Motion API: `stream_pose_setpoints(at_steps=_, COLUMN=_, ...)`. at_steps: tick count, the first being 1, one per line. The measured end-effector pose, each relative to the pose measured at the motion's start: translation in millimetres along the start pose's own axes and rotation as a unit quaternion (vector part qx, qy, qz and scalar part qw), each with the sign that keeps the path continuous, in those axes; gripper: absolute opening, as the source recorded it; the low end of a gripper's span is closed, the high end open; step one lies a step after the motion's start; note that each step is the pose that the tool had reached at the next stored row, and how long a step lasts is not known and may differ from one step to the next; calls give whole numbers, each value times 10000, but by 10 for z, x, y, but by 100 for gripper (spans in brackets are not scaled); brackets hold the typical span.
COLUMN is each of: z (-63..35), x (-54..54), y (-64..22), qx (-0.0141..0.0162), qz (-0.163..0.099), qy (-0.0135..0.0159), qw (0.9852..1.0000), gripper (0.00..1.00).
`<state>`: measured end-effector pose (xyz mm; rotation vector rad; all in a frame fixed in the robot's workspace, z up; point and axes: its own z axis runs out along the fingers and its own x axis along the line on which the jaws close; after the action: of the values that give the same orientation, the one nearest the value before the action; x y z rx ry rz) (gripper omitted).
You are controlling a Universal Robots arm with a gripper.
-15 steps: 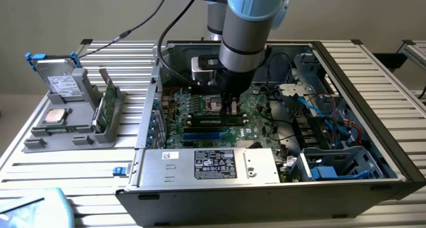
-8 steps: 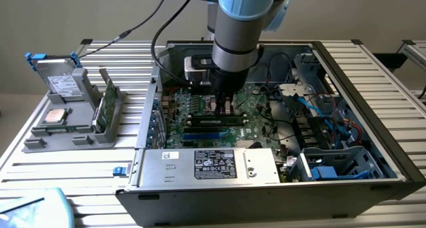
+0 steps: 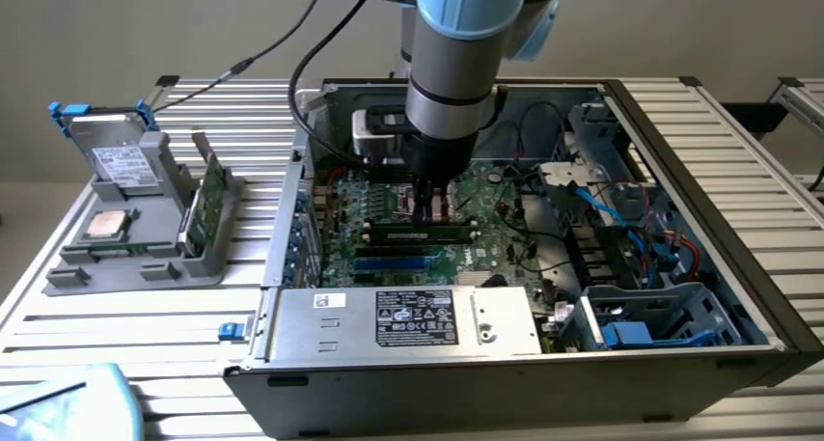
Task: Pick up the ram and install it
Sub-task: 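Press down the ram until it locks into place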
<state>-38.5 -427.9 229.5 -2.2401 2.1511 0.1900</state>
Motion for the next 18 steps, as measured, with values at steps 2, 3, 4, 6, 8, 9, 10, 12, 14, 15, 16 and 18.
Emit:
stream_pose_setpoints(at_steps=2, z=13, x=2, y=1, qx=-1, qz=0, qy=3, qw=10000, gripper=11)
stream_pose_setpoints(at_steps=3, z=22, x=3, y=2, qx=-3, qz=1, qy=4, qw=10000, gripper=11)
stream_pose_setpoints(at_steps=4, z=31, x=4, y=2, qx=-3, qz=1, qy=5, qw=10000, gripper=11)
stream_pose_setpoints(at_steps=6, z=52, x=6, y=1, qx=-2, qz=1, qy=4, qw=10000, gripper=11)
stream_pose_setpoints(at_steps=8, z=66, x=7, y=0, qx=-2, qz=0, qy=3, qw=10000, gripper=11)
stream_pose_setpoints(at_steps=9, z=67, x=7, y=0, qx=-1, qz=1, qy=3, qw=10000, gripper=11)
stream_pose_setpoints(at_steps=10, z=65, x=6, y=0, qx=-1, qz=0, qy=3, qw=10000, gripper=11)
stream_pose_setpoints(at_steps=12, z=39, x=0, y=0, qx=4, qz=0, qy=-6, qw=10000, gripper=11)
stream_pose_setpoints(at_steps=14, z=-28, x=-6, y=5, qx=2, qz=0, qy=-5, qw=10000, gripper=11)
stream_pose_setpoints(at_steps=15, z=-62, x=-9, y=8, qx=0, qz=0, qy=-2, qw=10000, gripper=11)
stream_pose_setpoints(at_steps=16, z=-85, x=-11, y=9, qx=1, qz=0, qy=-4, qw=10000, gripper=11)
stream_pose_setpoints(at_steps=18, z=-110, x=-12, y=1, qx=0, qz=0, qy=-3, qw=10000, gripper=11)
